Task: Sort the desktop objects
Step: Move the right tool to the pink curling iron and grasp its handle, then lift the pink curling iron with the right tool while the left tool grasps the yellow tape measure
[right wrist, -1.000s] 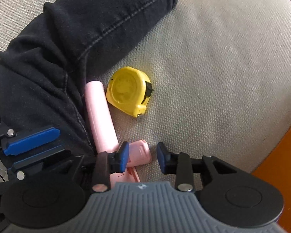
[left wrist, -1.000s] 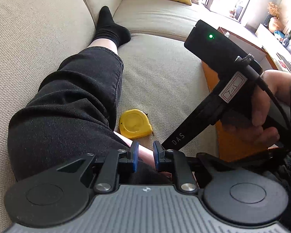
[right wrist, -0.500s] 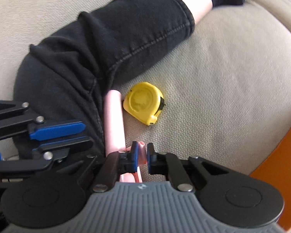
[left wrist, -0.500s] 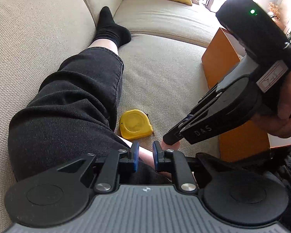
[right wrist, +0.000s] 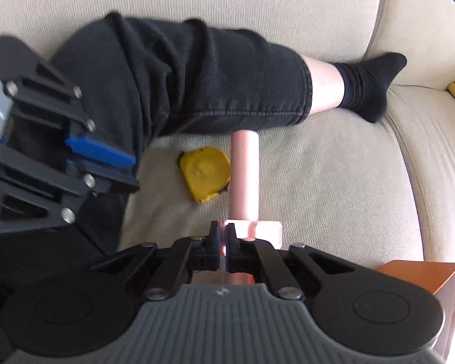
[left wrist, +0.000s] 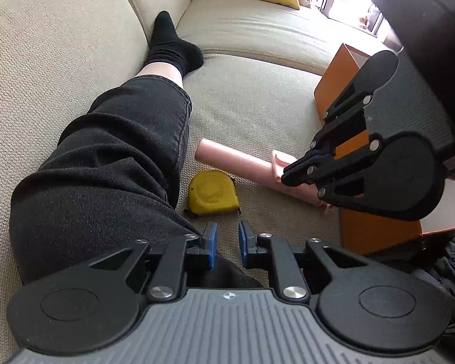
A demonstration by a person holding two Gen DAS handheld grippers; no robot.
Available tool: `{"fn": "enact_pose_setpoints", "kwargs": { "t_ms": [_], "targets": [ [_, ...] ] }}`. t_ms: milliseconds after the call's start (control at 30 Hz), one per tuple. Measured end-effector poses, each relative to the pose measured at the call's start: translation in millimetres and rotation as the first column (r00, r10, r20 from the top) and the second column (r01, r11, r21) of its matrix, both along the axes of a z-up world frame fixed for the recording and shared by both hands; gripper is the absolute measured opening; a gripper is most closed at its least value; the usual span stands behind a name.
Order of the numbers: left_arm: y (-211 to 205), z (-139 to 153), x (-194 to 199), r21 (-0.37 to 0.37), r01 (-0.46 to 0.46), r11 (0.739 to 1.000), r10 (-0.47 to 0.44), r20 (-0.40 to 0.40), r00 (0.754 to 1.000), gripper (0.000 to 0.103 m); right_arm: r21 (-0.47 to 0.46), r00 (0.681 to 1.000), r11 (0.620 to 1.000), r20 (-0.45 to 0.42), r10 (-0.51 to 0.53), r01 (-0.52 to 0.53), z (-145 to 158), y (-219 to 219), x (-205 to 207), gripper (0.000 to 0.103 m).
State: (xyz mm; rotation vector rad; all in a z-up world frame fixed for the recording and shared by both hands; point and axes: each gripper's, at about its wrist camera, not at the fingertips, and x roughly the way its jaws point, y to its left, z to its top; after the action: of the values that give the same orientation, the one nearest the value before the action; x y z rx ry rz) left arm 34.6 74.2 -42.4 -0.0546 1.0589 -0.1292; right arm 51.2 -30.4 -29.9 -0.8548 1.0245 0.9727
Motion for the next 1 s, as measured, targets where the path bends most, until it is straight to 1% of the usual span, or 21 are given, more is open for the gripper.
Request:
{"fn": "enact_pose_setpoints", "kwargs": {
  "t_ms": [67,133,200,233,267,367,433,500,567,667,733,767,800,900,1000],
  "targets": [
    [1.5,0.0,-0.2,-0.001,-0.001,1.000,0.001,0.001,1.000,0.018,0.010,1.000,1.000,-0.012,-0.015,0.015,-4.5,2.9,2.9,0.000],
    [1.7,0.4,-0.1,-0.001,-0.004,1.000,0.004,0.003,1.000,0.018,-0.002,0.999,1.000,0.024,-0.023,0.024,-4.9,2.1,2.4,0.000],
    [1.1,0.4,-0.8,0.001,0.000,1.000,0.000,0.006,1.000,0.018,-0.004,0.999,0.999,0.033,-0.031,0.031,-7.5,1.2,4.9,0.000],
    [0.3,0.1,-0.9,-0.001,0.004,1.000,-0.004,0.007,1.000,0.018,0.006,0.999,0.999,0.018,-0.040,0.040,-8.9,0.9,8.7,0.001],
    [-0.4,-0.1,-0.7,-0.003,0.008,1.000,-0.008,0.009,1.000,0.018,0.017,0.999,0.999,0.003,-0.047,0.047,-7.8,-1.2,10.7,0.004],
    [-3.0,-2.0,1.5,-0.016,0.028,0.999,-0.028,0.013,1.000,0.018,0.067,0.996,0.994,-0.043,-0.080,0.083,-1.3,-9.8,17.4,0.005],
    [-6.4,-2.1,1.3,-0.023,0.036,0.999,-0.035,0.013,0.999,0.018,0.084,0.993,0.992,-0.078,-0.092,0.099,3.3,-15.2,19.5,0.012],
    [-7.1,-2.1,1.5,-0.025,0.033,0.999,-0.032,0.016,0.999,0.018,0.093,0.994,0.993,-0.077,-0.072,0.079,6.9,-17.9,14.0,0.028],
    [-5.5,-1.8,2.0,-0.028,0.030,0.999,-0.030,0.018,0.999,0.018,0.079,0.998,0.996,-0.059,-0.026,0.031,4.8,-15.6,5.2,0.033],
    [-2.9,-0.5,1.8,-0.026,0.026,0.999,-0.025,0.022,0.999,0.018,0.046,0.999,0.998,-0.026,0.033,-0.032,-10.8,-2.7,-2.2,0.043],
    [-1.5,0.2,1.7,-0.027,0.024,0.999,-0.023,0.024,0.999,0.018,0.017,0.998,0.998,0.001,0.057,-0.057,-18.6,5.1,-7.5,0.044],
    [-1.0,0.3,1.7,-0.028,0.022,0.999,-0.021,0.024,0.999,0.018,0.010,0.997,0.998,0.026,0.069,-0.069,-20.1,8.6,-11.6,0.047],
    [-0.5,0.3,1.8,-0.027,0.020,0.999,-0.020,0.024,1.000,0.018,0.001,0.995,0.997,0.052,0.081,-0.081,-22.0,11.8,-14.0,0.052],
    [0.2,-0.3,2.7,-0.029,0.021,0.999,-0.021,0.024,1.000,0.018,-0.042,0.986,0.993,0.125,0.112,-0.108,-28.6,20.3,-20.8,0.055],
    [0.2,-0.4,2.0,-0.030,0.026,0.999,-0.025,0.026,0.999,0.018,-0.118,0.963,0.986,0.226,0.146,-0.122,-41.1,26.0,-25.9,0.054]
  ]
}}
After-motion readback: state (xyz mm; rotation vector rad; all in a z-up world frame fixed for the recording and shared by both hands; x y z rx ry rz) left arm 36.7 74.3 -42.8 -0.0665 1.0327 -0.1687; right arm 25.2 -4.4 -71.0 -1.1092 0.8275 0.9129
